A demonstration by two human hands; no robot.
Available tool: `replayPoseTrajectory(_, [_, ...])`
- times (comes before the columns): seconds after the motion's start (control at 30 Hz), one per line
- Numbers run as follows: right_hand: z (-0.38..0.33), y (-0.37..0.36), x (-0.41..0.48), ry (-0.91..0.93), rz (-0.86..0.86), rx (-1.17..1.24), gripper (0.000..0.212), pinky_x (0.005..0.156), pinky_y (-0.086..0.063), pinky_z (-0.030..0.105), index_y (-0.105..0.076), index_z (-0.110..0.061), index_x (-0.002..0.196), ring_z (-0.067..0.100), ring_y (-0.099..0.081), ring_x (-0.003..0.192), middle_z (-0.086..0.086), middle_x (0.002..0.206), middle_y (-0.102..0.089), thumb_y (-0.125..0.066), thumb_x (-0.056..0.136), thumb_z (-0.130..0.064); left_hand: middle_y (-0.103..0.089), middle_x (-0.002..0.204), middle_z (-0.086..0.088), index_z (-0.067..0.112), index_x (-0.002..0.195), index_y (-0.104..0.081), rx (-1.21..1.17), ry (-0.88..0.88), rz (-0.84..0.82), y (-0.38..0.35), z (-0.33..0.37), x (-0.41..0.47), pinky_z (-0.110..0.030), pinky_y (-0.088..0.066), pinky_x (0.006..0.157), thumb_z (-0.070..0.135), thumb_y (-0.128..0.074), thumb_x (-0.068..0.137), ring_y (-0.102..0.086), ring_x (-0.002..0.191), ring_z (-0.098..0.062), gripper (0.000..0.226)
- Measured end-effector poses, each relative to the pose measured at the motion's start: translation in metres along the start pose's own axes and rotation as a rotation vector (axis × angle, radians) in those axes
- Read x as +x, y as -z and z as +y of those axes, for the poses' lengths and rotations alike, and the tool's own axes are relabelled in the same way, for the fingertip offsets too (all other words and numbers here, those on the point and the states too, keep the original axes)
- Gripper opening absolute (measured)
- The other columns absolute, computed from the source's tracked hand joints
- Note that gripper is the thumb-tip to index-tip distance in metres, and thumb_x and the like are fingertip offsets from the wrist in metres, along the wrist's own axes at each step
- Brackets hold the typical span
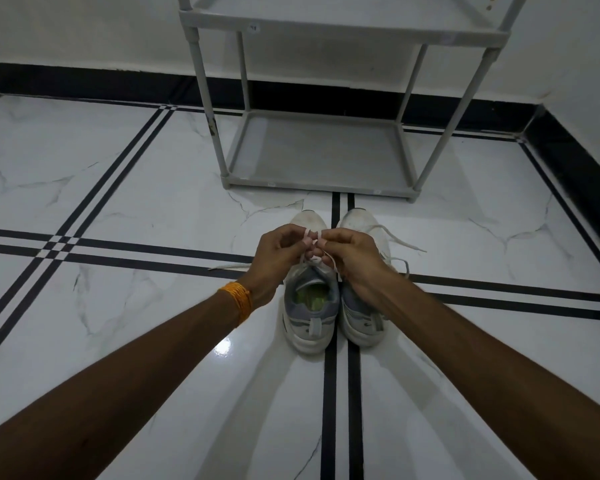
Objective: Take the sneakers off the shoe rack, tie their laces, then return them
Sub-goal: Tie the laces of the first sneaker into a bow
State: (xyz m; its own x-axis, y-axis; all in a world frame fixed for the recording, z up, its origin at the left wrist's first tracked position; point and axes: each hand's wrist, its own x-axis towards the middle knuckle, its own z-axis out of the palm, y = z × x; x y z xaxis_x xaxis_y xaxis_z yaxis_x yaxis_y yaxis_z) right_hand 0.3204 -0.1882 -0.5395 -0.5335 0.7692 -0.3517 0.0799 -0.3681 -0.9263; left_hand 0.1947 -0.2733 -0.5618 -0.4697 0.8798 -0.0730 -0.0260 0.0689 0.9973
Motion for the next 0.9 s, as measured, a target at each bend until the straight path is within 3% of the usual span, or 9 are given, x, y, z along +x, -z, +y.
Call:
replayPoseTrajectory(0.1, [0.001, 0.002, 0.000, -0.039, 0.043, 0.010, 0.019, 0.059, -0.057, 0.021, -0.061, -0.002, 0.102, 0.015, -0.068, 0.062, 0.014, 0.080, -0.071, -0.069, 0.085, 0.000, -0.074, 0.091, -0.011, 0.002, 0.104, -0.067, 0.045, 0.022, 0.020, 0.000, 0.000, 0.003, -0.023, -0.058, 0.071, 0.013, -0.069, 0.088, -0.073, 0.080, -0.015, 0.020])
replayPoseTrajectory(0.23, [0.003, 0.005, 0.002, -0.076, 0.074, 0.055, 0.022, 0.055, -0.054, 0.020, -0.056, -0.007, 0.092, 0.014, -0.065, 0.057, 0.013, 0.075, -0.068, -0.074, 0.081, -0.002, -0.075, 0.095, -0.018, 0.010, 0.103, -0.046, 0.027, 0.178, 0.029, 0.007, 0.002, 0.011, -0.042, -0.062, 0.071, 0.023, -0.079, 0.079, -0.074, 0.083, -0.030, 0.043])
replayPoseTrajectory(0.37, [0.003, 0.004, 0.006, -0.022, 0.057, -0.064, 0.009, 0.060, -0.057, 0.022, -0.066, -0.004, 0.084, 0.017, -0.066, 0.065, 0.012, 0.079, -0.068, -0.072, 0.081, 0.001, -0.075, 0.089, -0.019, 0.002, 0.101, -0.057, 0.041, 0.113, -0.096, 0.008, 0.008, 0.013, -0.027, -0.059, 0.067, 0.014, -0.076, 0.081, -0.075, 0.078, -0.025, 0.031])
replayPoseTrajectory(0.53, [-0.002, 0.006, 0.011, 0.127, -0.046, -0.287, 0.013, 0.076, -0.062, 0.038, -0.066, 0.007, 0.095, 0.034, -0.073, 0.078, 0.022, 0.089, -0.072, -0.068, 0.083, 0.006, -0.075, 0.084, -0.013, 0.005, 0.112, -0.051, 0.111, 0.202, -0.196, 0.013, 0.012, 0.020, -0.029, -0.060, 0.072, 0.017, -0.077, 0.080, -0.073, 0.076, -0.021, 0.043])
replayPoseTrajectory(0.63, [-0.006, 0.010, 0.012, 0.211, -0.082, -0.469, 0.017, 0.081, -0.061, 0.041, -0.063, 0.001, 0.098, 0.028, -0.075, 0.080, 0.016, 0.086, -0.074, -0.070, 0.083, 0.000, -0.076, 0.089, -0.018, 0.000, 0.112, -0.058, 0.122, 0.204, -0.223, 0.018, 0.009, 0.024, -0.041, -0.058, 0.084, 0.019, -0.077, 0.081, -0.073, 0.082, -0.024, 0.041])
replayPoseTrajectory(0.7, [-0.008, 0.013, 0.013, 0.220, -0.118, -0.469, 0.021, 0.082, -0.060, 0.041, -0.060, -0.002, 0.100, 0.026, -0.075, 0.082, 0.015, 0.087, -0.076, -0.072, 0.083, -0.001, -0.073, 0.095, -0.023, -0.004, 0.107, -0.061, 0.089, 0.203, -0.199, 0.018, 0.006, 0.024, -0.045, -0.055, 0.087, 0.020, -0.075, 0.082, -0.072, 0.084, -0.028, 0.037])
replayPoseTrajectory(0.8, [-0.005, 0.013, 0.011, 0.260, -0.162, -0.487, 0.030, 0.080, -0.061, 0.035, -0.058, -0.008, 0.104, 0.020, -0.075, 0.085, 0.012, 0.089, -0.076, -0.074, 0.080, 0.000, -0.071, 0.093, -0.025, -0.005, 0.103, -0.063, 0.070, 0.195, -0.142, 0.014, 0.003, 0.023, -0.039, -0.057, 0.082, 0.021, -0.071, 0.086, -0.069, 0.080, -0.027, 0.032])
replayPoseTrajectory(0.9, [0.001, 0.010, 0.005, 0.408, -0.080, -0.675, 0.030, 0.078, -0.060, 0.024, -0.064, -0.016, 0.106, 0.011, -0.073, 0.083, 0.004, 0.091, -0.076, -0.075, 0.080, -0.004, -0.072, 0.087, -0.019, -0.003, 0.101, -0.065, 0.128, 0.152, -0.095, 0.007, 0.003, 0.024, -0.033, -0.058, 0.074, 0.021, -0.072, 0.086, -0.070, 0.076, -0.026, 0.029])
